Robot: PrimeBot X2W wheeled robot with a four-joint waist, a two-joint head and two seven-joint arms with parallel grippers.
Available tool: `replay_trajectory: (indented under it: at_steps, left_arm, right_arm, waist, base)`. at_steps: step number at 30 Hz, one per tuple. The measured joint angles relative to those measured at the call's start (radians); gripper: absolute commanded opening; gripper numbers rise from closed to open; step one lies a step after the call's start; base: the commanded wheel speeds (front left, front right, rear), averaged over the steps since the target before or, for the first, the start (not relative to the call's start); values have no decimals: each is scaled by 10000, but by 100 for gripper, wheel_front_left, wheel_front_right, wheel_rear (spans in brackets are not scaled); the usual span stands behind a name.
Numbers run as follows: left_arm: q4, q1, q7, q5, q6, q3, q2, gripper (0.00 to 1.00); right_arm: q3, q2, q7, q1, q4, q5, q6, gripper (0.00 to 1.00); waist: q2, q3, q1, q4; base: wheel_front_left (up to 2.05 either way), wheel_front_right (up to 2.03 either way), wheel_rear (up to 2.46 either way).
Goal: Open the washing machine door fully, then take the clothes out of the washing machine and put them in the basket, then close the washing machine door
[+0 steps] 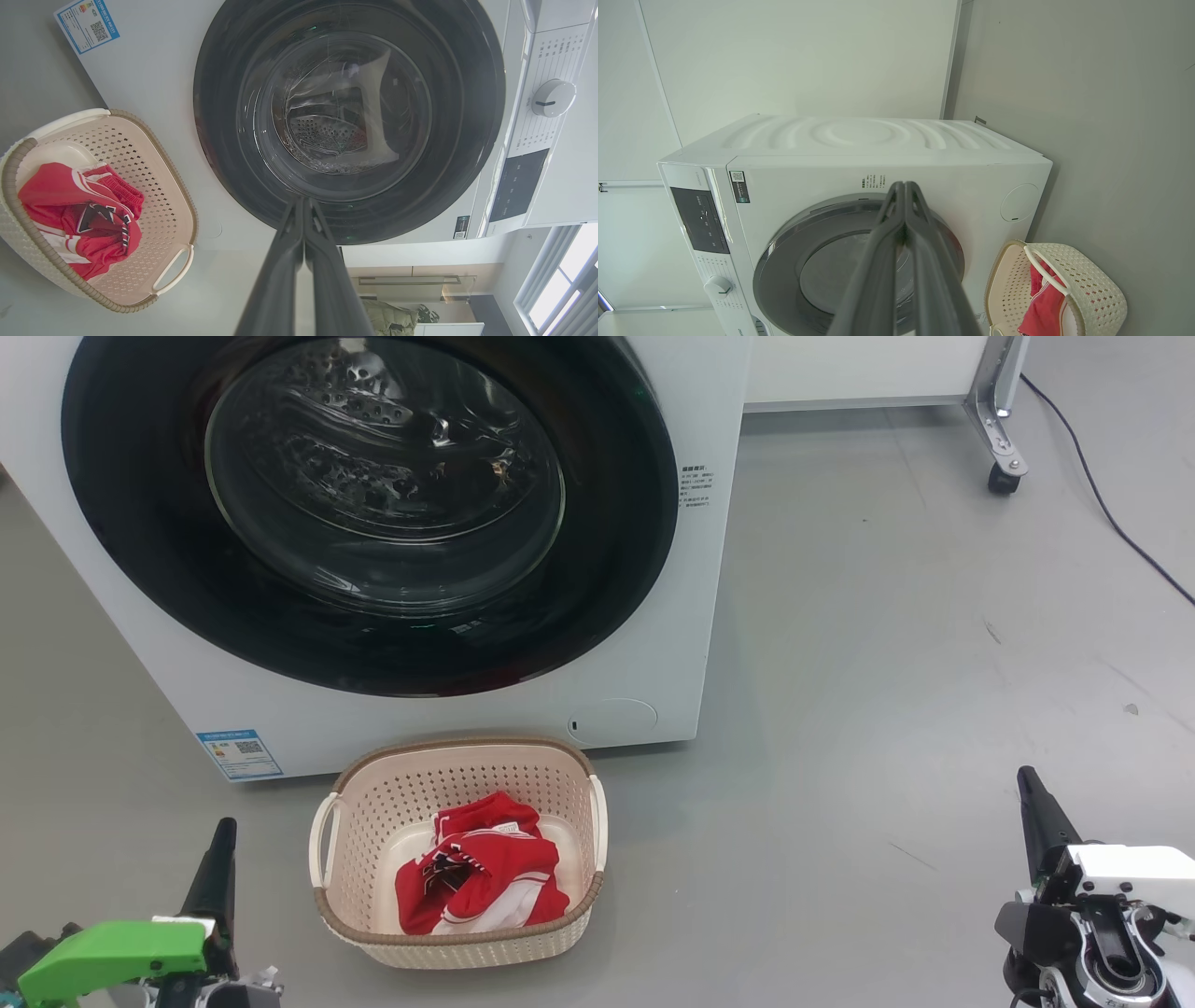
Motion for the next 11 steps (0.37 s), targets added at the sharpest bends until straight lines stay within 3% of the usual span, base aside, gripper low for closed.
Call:
replay_trajectory:
  at_steps: [11]
  left_arm:
    - [4, -2, 46, 0, 0, 13, -4, 0]
  right_arm:
    - [-12, 8, 2, -1, 8, -2, 0, 0]
  waist:
    - [0, 0, 0, 0]
  base:
    - [0, 0, 0]
